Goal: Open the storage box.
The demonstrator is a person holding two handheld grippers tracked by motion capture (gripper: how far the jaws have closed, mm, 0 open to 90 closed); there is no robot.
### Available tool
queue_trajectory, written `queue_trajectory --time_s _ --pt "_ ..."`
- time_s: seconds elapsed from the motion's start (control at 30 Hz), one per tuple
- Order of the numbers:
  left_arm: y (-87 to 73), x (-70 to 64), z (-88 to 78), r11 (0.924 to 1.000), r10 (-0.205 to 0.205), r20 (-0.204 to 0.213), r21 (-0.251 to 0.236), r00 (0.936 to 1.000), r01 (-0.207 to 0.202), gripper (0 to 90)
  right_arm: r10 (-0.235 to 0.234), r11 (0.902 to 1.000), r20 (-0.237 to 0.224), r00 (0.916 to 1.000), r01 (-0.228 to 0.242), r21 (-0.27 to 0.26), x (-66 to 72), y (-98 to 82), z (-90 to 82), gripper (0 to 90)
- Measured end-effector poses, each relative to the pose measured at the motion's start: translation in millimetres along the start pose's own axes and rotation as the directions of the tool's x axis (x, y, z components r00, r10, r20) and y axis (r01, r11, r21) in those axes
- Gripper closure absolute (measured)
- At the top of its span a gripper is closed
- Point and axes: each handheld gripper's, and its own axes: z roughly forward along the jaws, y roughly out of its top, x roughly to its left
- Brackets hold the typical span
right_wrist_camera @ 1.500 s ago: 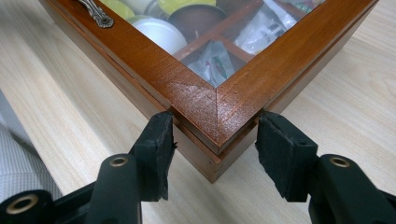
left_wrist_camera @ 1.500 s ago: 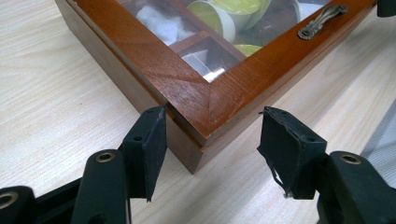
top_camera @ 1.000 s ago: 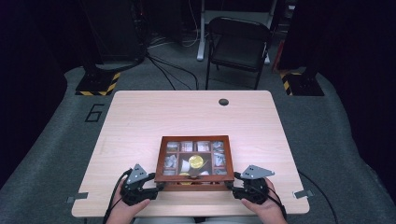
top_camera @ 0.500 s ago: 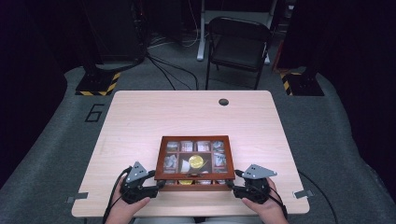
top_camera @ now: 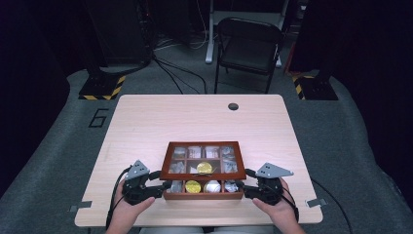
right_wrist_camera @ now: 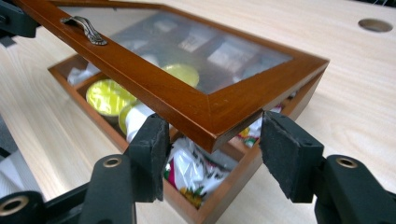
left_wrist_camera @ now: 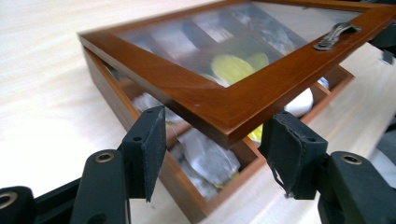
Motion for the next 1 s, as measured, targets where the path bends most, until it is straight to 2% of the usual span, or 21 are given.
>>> queue_trajectory --time_s 0.07,0.23,0.43,0.57,1.0 --pt "2.2 -0.1 -1.0 0.9999 0.000 -0.005 -0.011 1.0000 0.000 40.6 -0.001 1.0000 0.004 1.0000 0.001 -0.004 -0.6 2.6 -1.1 43.2" --pt "14.1 0.4 -6.3 0.9988 0.032 -0.020 -0.036 0.9993 -0.032 40.8 -0.015 0.9991 0.013 0.9998 0.015 -0.040 -2.8 17.2 -4.2 44.0" --pt "24.9 0.0 -7.8 0.9975 0.048 -0.028 -0.051 0.9985 -0.049 41.1 -0.017 0.9987 0.023 0.9996 0.019 -0.047 -4.2 28.1 -5.4 44.3" --pt "36.2 1.7 -8.1 0.9950 0.077 -0.045 -0.060 0.9960 -0.080 41.0 -0.018 0.9985 0.030 0.9994 0.019 -0.052 -6.2 35.4 -5.2 44.5" --pt "57.8 9.0 -6.3 0.9928 0.079 -0.054 -0.086 0.9954 -0.084 41.4 0.005 0.9978 0.026 0.9997 -0.003 -0.066 -17.1 58.3 -3.7 45.7"
